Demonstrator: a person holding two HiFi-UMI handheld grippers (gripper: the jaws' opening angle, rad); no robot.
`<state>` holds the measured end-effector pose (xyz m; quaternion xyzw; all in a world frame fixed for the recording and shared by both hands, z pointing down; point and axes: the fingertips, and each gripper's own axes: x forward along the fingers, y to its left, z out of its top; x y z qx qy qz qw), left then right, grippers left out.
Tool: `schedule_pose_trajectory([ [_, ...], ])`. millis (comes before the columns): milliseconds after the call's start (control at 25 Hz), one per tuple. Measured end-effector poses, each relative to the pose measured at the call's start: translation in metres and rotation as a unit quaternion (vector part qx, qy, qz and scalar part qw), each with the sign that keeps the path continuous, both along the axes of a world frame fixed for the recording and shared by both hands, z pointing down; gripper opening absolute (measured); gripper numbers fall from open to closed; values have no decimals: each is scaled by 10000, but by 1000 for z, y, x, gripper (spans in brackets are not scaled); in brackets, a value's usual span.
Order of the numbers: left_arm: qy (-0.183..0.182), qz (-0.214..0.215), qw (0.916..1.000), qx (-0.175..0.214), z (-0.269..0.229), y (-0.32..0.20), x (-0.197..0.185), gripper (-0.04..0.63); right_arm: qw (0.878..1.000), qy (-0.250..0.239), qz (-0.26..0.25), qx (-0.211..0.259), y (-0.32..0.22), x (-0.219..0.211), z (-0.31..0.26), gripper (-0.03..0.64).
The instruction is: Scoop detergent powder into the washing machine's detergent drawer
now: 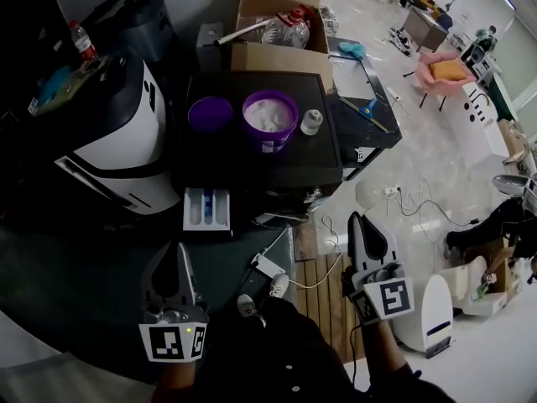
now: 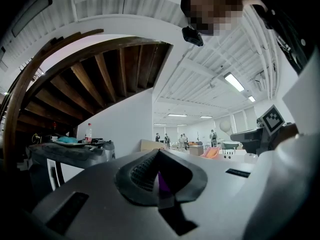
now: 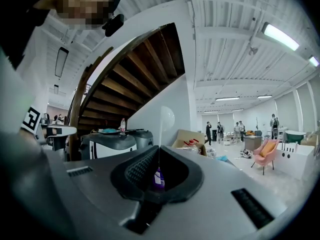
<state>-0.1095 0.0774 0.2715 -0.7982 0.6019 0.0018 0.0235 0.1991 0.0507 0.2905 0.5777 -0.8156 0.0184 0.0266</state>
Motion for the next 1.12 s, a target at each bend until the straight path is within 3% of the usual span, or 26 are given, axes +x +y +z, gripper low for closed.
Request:
schedule_pose_trajectory([
  [680,-155,-518,9983,224,-18,-56,40,15,9974,-197,-669,163,-88,32,-1,32],
  [880,-216,-626,9976,183,-17,-62,38,15,9956,-137,-932,-3,-111,19,5,32],
  [1120,-144,-583,9981,129,-11,-81,32,15,9885,262,-1399,-503,-148,-4,24,32],
])
